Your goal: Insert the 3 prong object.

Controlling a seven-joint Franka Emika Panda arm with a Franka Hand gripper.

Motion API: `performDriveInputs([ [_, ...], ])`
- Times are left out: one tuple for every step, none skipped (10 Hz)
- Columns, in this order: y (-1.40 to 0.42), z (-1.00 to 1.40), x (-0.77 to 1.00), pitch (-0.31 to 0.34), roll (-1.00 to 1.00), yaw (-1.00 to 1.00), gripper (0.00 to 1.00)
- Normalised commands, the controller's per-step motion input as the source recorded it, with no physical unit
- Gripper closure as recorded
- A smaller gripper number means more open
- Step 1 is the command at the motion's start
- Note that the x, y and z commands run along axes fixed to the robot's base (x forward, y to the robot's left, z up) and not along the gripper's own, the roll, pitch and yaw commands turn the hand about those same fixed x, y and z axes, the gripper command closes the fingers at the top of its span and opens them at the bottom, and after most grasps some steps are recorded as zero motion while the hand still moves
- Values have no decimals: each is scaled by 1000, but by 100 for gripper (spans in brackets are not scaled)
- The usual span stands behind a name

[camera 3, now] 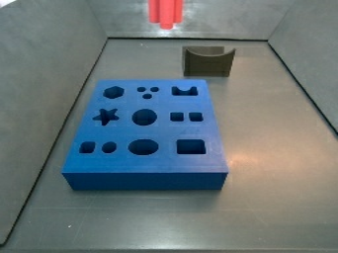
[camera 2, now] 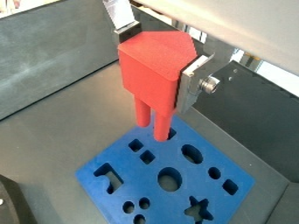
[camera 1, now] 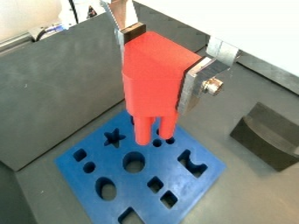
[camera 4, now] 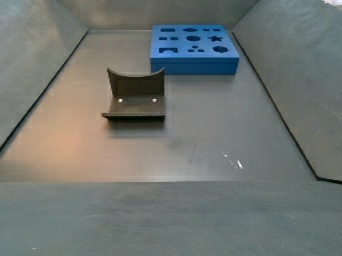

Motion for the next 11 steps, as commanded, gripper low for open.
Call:
performDriveInputs([
  [149,-503,63,1,116,0,100],
  [154,-491,0,0,84,0,100],
  [217,-506,0,0,37,0,100],
  [220,-551,0,-23,0,0,100],
  [234,-631,17,-56,-37,0,100],
  [357,-680,0,-59,-7,0,100],
  [503,-766,-3,-84,-39,-9,100],
  [517,-786,-91,-83,0,-69,100],
  [314,-714,-243,-107,69,-23,100],
  [51,-606,-209,-110,133,29,100],
  [0,-437,-69,-9,134,51,100],
])
